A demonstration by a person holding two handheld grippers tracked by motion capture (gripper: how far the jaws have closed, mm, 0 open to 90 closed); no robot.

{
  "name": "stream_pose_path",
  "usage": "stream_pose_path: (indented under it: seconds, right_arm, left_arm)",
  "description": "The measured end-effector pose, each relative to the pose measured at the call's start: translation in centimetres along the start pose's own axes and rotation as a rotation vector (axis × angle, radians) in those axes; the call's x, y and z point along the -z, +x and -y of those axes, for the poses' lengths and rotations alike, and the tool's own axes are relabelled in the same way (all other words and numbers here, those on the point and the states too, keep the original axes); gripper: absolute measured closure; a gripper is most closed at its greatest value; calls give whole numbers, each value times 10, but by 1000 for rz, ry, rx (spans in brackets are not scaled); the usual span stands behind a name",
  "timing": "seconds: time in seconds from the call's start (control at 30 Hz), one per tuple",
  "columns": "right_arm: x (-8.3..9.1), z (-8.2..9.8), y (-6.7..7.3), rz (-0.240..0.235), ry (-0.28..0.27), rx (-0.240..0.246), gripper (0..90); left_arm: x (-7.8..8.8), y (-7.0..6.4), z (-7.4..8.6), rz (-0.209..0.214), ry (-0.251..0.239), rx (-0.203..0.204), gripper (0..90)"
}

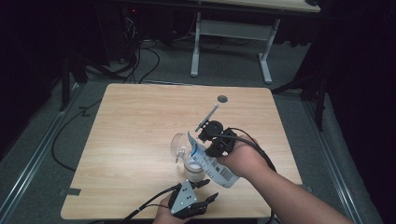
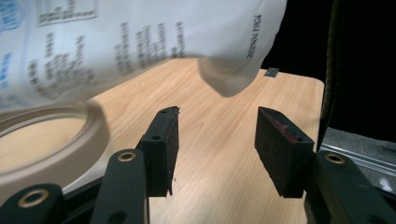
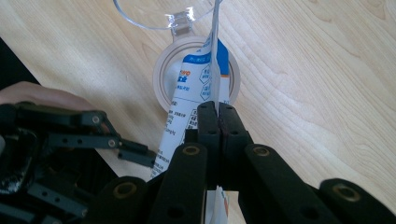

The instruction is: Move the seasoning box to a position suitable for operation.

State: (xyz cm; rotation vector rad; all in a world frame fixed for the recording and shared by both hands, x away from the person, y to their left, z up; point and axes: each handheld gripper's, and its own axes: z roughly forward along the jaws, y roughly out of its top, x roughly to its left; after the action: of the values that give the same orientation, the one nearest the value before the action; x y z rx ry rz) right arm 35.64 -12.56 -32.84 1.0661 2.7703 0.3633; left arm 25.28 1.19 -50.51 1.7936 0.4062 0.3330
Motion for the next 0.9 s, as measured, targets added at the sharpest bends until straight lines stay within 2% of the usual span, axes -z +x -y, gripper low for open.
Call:
stream_pose_path:
  seconds: [0.3, 0.5, 0.67, 0.7, 0.73, 0.83, 0.9]
  right_arm:
    - [-1, 1, 0, -5, 7, 6, 897]
    - [-2, 2, 0, -6, 9, 0, 898]
    - [-3, 6, -1, -10, 6, -6, 899]
    - [-3, 6, -1, -10, 6, -6, 899]
    - [-3, 7, -2, -8, 3, -6, 899]
    - [-4, 8, -1, -8, 0, -8, 899]
    - [-5, 9, -1, -11, -3, -8, 899]
  left_arm:
    - [13, 11, 9, -30, 12, 10, 502]
    - [26, 23, 17, -65, 24, 21, 502]
    - [44, 39, 24, -113, 29, 37, 502]
    - [44, 39, 24, -113, 29, 37, 502]
    - [50, 45, 25, -134, 33, 40, 502]
    - [57, 51, 26, -152, 30, 47, 503]
    - [67, 61, 28, -180, 32, 46, 503]
